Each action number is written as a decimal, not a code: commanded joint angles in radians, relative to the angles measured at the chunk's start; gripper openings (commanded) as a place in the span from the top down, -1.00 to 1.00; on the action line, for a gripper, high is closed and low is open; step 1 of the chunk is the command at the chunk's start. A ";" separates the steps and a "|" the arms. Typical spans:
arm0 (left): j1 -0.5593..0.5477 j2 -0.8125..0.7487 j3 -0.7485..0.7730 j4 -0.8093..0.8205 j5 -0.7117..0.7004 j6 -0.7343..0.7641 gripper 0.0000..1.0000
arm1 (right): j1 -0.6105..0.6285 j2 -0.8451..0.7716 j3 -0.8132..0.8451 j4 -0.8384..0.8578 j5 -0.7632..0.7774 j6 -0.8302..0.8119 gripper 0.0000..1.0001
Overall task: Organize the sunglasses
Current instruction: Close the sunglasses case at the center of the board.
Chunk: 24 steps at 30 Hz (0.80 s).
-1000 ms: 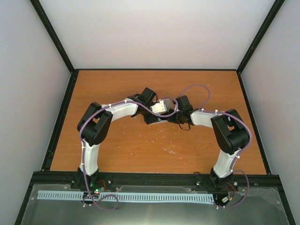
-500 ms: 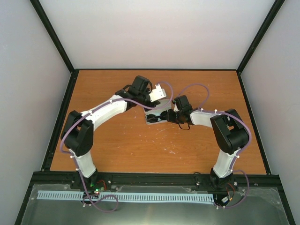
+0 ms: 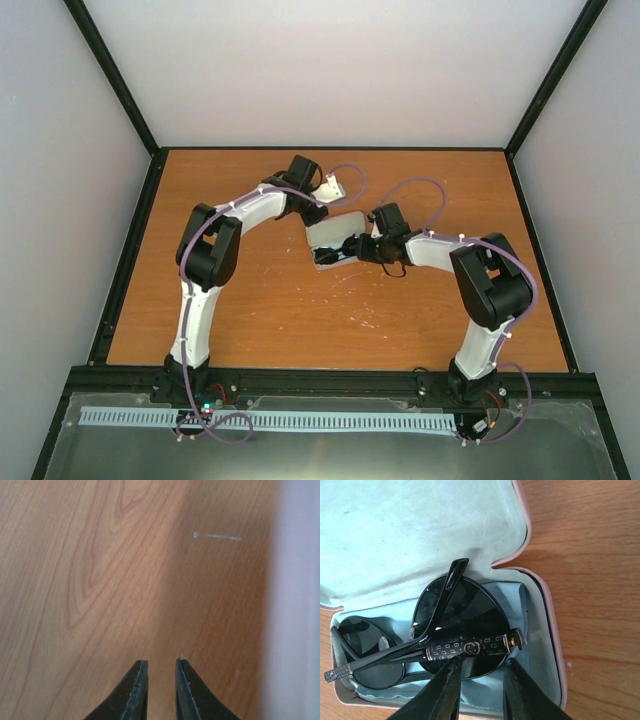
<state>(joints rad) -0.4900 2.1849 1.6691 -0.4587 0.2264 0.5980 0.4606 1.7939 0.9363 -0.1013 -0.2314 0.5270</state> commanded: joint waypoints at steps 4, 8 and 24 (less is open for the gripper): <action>-0.009 0.088 0.138 -0.147 0.043 0.040 0.64 | 0.008 -0.015 0.026 -0.049 0.031 -0.030 0.47; -0.008 0.071 0.116 -0.184 0.110 0.010 0.65 | 0.007 0.001 0.047 -0.065 0.040 -0.047 0.47; -0.009 -0.001 0.048 -0.188 0.313 -0.106 0.64 | 0.006 -0.079 0.076 -0.118 0.065 -0.086 0.41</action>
<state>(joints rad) -0.4946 2.2147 1.7100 -0.6262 0.4816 0.5205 0.4618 1.7874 0.9855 -0.1928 -0.1905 0.4618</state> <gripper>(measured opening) 0.179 0.296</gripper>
